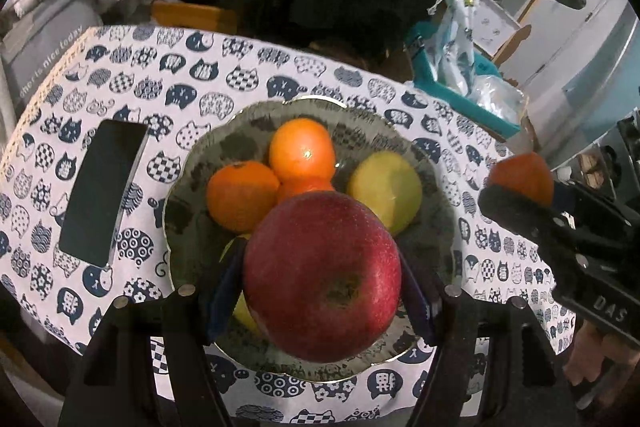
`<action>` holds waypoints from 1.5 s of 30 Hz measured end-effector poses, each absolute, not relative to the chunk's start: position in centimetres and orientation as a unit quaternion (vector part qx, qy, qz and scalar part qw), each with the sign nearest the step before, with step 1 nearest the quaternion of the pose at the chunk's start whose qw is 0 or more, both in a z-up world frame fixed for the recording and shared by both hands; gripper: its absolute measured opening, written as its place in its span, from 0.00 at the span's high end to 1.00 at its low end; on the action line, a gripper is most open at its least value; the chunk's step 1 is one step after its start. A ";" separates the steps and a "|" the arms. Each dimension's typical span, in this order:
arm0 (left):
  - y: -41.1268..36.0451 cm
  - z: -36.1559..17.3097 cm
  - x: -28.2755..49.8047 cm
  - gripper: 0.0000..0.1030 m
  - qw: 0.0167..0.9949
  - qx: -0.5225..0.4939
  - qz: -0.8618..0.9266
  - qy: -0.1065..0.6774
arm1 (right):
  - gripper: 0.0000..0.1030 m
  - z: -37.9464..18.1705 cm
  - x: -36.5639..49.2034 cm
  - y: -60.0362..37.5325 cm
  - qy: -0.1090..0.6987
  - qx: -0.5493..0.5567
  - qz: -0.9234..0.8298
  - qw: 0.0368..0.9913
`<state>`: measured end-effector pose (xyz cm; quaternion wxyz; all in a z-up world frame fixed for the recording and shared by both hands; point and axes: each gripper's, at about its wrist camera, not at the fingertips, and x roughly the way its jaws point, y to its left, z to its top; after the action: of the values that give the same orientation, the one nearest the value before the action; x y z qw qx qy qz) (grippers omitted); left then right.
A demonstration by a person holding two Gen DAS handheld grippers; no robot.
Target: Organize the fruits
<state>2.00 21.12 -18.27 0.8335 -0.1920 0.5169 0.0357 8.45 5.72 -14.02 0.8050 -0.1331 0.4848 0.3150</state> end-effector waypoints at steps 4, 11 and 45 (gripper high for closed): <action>21.6 -19.5 2.4 0.30 0.824 -0.198 0.044 0.529 | 0.53 -14.9 8.6 5.8 0.496 -0.131 0.315 0.799; 22.6 -20.5 2.4 0.30 0.814 -0.226 0.050 0.532 | 0.53 -17.3 8.8 5.9 0.528 -0.127 0.317 0.777; 18.9 -12.6 0.6 0.24 0.864 -0.163 0.019 0.476 | 0.36 -8.9 7.4 2.7 0.438 -0.110 0.293 0.843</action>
<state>0.61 18.87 -12.57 0.8640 -0.1629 0.4761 0.0192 7.37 2.66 -8.94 0.8428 -0.1098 0.4376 0.2934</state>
